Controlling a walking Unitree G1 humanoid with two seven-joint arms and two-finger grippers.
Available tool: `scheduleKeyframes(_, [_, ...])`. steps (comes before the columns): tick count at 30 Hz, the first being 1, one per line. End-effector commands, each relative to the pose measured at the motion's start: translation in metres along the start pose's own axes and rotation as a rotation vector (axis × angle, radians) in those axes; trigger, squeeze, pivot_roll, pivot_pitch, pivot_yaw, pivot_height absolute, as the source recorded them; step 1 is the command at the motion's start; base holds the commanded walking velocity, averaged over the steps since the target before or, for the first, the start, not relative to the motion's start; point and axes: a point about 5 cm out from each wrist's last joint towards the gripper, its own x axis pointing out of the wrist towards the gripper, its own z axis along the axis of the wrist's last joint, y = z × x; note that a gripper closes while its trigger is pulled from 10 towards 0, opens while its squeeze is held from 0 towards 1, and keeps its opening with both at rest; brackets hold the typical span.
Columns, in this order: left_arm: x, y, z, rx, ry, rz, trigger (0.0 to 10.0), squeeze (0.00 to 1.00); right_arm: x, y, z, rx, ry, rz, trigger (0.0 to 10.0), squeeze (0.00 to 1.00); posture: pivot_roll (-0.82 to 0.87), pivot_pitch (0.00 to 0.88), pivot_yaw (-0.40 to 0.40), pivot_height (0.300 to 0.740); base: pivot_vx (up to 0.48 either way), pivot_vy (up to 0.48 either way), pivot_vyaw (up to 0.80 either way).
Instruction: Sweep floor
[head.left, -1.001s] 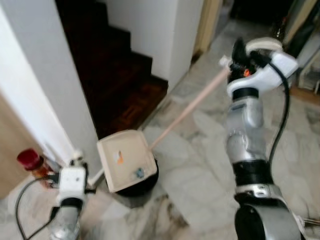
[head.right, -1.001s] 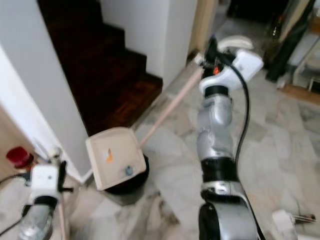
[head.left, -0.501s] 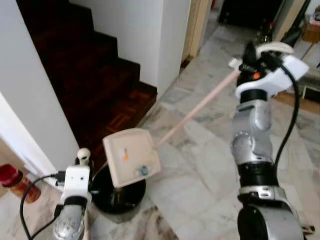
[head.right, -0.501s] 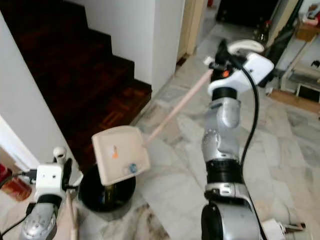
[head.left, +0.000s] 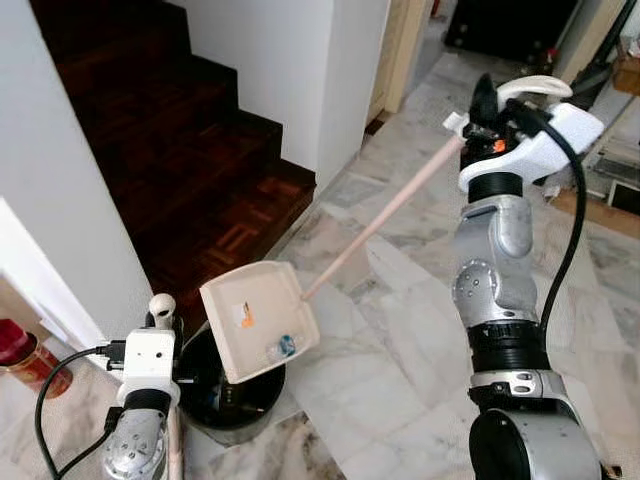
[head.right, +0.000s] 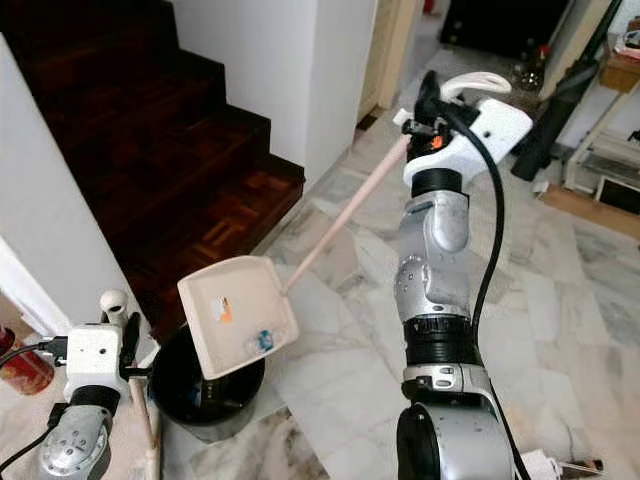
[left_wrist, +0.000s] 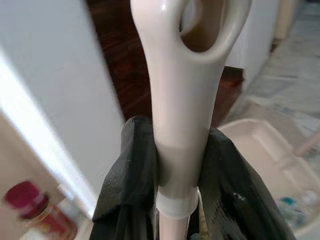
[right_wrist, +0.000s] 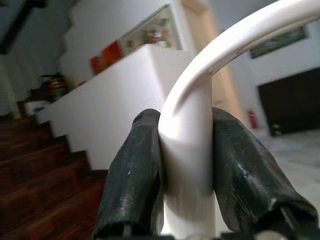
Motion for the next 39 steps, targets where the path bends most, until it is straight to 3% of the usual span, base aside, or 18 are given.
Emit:
scheduleKeyframes(1, [0.0007, 0.0013, 0.0040, 0.015, -0.021, 0.000, 10.0, 0.00, 0.0070, 0.0083, 0.0192, 0.027, -0.086, 0.021, 10.0, 0.00, 0.10, 0.005, -0.068, 0.740, 0.000, 0.000, 0.80])
scheduleKeyframes(18, [0.0014, -0.0009, 0.0035, 0.014, -0.018, -0.011, 10.0, 0.00, 0.0069, 0.0075, 0.0170, 0.056, -0.071, 0.012, 10.0, 0.00, 0.10, 0.003, -0.067, 0.740, 0.000, 0.000, 0.04])
scheduleKeyframes(39, [0.0016, -0.0001, 0.0044, 0.005, -0.019, -0.010, 10.0, 0.00, 0.0072, 0.0041, 0.0151, 0.061, -0.059, -0.022, 10.0, 0.00, 0.10, 0.008, -0.067, 0.740, 0.000, 0.453, -0.15])
